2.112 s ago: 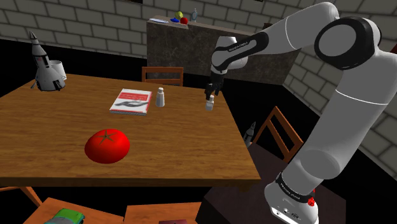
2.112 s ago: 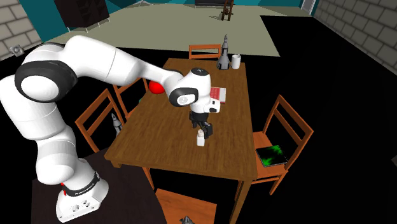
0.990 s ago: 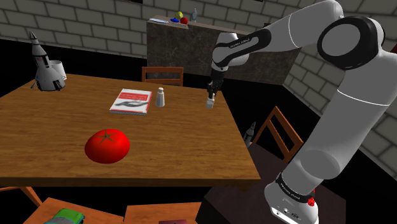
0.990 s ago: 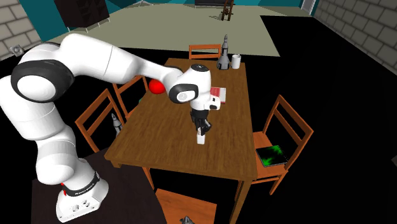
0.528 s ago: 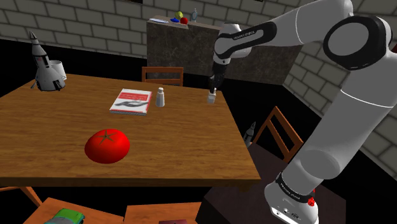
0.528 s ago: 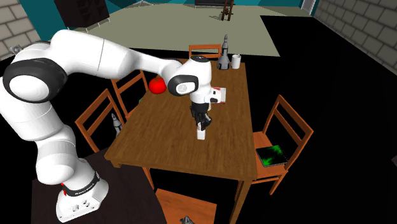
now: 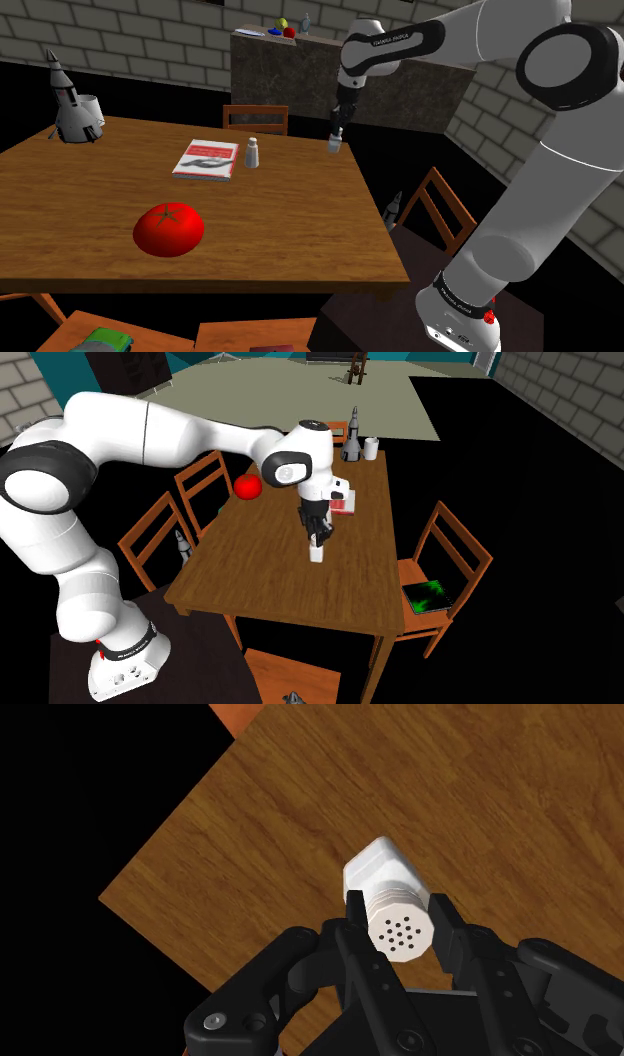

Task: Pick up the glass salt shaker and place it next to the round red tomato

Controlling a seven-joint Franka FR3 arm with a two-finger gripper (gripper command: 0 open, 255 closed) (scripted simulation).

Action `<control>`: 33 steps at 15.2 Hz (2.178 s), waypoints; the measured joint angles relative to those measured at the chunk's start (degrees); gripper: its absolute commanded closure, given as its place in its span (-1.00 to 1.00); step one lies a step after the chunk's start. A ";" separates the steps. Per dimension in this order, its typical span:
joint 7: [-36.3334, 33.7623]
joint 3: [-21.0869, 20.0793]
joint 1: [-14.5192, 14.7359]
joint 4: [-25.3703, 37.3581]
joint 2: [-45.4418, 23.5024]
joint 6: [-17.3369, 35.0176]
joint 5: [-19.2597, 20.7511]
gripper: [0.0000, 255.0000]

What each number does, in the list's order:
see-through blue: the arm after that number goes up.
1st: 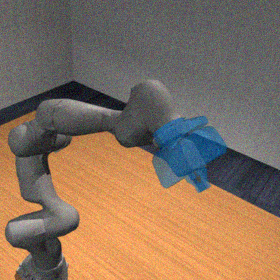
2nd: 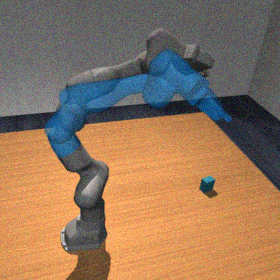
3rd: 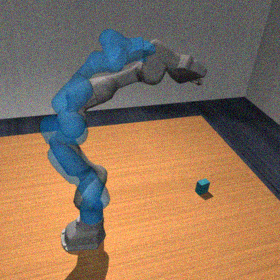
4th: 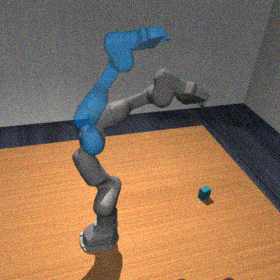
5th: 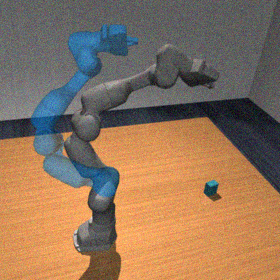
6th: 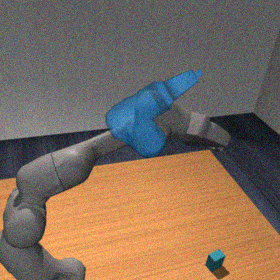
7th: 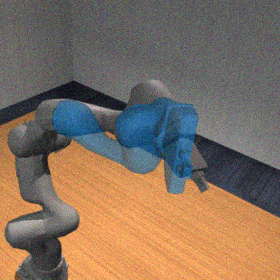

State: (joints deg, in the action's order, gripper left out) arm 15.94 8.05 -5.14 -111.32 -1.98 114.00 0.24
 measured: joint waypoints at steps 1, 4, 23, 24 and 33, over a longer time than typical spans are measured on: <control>-0.12 -0.04 0.05 0.36 0.41 -0.77 0.07 1.00; -0.10 -0.03 0.04 2.33 0.69 -3.02 0.11 1.00; -10.79 -5.35 5.48 10.75 0.62 -11.48 0.33 1.00; -11.78 -5.84 5.99 11.29 0.20 -11.59 0.34 1.00; -23.35 -11.13 12.24 19.47 -6.04 -13.72 0.95 1.00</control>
State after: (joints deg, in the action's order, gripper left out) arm -7.41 -3.08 7.10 -91.85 -8.02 100.28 1.19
